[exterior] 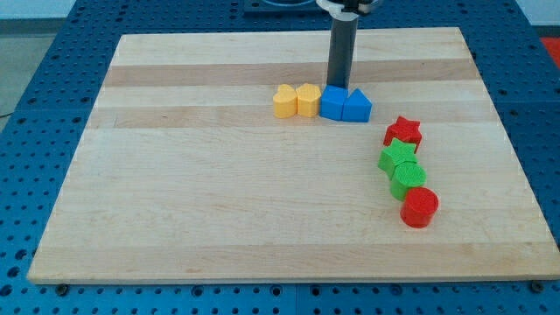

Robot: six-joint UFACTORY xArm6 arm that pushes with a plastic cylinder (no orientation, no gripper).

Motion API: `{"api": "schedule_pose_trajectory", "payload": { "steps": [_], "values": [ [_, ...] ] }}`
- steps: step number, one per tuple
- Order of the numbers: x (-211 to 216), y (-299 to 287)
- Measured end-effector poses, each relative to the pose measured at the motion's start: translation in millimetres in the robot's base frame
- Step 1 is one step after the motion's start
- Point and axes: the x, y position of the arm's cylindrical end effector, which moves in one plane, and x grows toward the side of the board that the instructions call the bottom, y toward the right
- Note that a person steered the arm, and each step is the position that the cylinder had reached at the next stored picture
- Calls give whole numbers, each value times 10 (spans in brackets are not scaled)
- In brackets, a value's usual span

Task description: Move your arm towards the red star

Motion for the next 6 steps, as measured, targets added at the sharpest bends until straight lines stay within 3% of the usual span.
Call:
{"api": "schedule_pose_trajectory", "payload": {
  "steps": [1, 2, 3, 5, 6],
  "values": [
    [-11, 0],
    [-343, 86],
    [-422, 814],
    [65, 2031],
    [360, 2182]
  ]
}}
